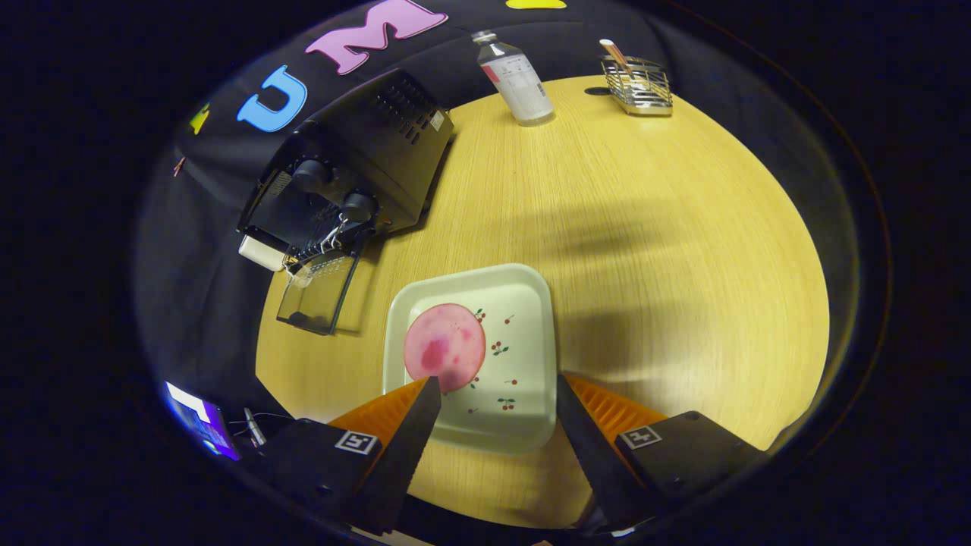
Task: Open the toaster oven, put the food inside, and close the toaster oven door.
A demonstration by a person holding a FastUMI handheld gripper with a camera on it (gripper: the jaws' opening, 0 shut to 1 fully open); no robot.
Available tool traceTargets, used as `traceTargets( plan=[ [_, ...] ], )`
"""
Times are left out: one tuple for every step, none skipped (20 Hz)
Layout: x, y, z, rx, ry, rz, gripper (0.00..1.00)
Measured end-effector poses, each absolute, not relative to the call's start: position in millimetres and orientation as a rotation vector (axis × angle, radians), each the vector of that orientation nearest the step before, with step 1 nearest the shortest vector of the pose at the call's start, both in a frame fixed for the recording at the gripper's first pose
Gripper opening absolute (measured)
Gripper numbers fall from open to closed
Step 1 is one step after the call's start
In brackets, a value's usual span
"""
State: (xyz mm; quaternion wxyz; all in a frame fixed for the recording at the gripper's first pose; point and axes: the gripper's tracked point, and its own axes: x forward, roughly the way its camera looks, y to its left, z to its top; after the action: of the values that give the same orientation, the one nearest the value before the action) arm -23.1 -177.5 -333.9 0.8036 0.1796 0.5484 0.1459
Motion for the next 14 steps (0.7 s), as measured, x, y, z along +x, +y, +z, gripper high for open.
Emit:
traceTargets(
  plan=[
    [-22.0, -177.8, -336.3, 0.398, 1.184, 0.301, 0.99],
    [-22.8, -180.8, -336.7, 0.397, 1.19, 0.281, 0.97],
    [-19.9, -184.7, -341.9, 0.386, 1.196, 0.256, 0.93],
    [-17.3, -184.7, -344.9, 0.381, 1.197, 0.232, 0.79],
    [-15.4, -186.3, -346.7, 0.375, 1.198, 0.214, 0.72],
    [-14.4, -186.7, -349.4, 0.364, 1.202, 0.198, 0.59],
    [-13.4, -188.0, -351.5, 0.351, 1.206, 0.19, 0.5],
    [-13.0, -190.3, -353.0, 0.332, 1.212, 0.18, 0.41],
    [-12.7, -192.7, -354.5, 0.322, 1.212, 0.17, 0.35],
    [-12.6, -195.0, -354.7, 0.315, 1.21, 0.158, 0.23],
    [-10.8, -196.7, -357.5, 0.311, 1.208, 0.144, 0.19],
    [-11.9, -197.1, -353.7, 0.309, 1.209, 0.146, 0.13],
    [-9.6, -194.6, -355.5, 0.301, 1.208, 0.151, 0.13],
    [-11.2, -195.0, -354.2, 0.285, 1.209, 0.146, 0.13]
  ],
)
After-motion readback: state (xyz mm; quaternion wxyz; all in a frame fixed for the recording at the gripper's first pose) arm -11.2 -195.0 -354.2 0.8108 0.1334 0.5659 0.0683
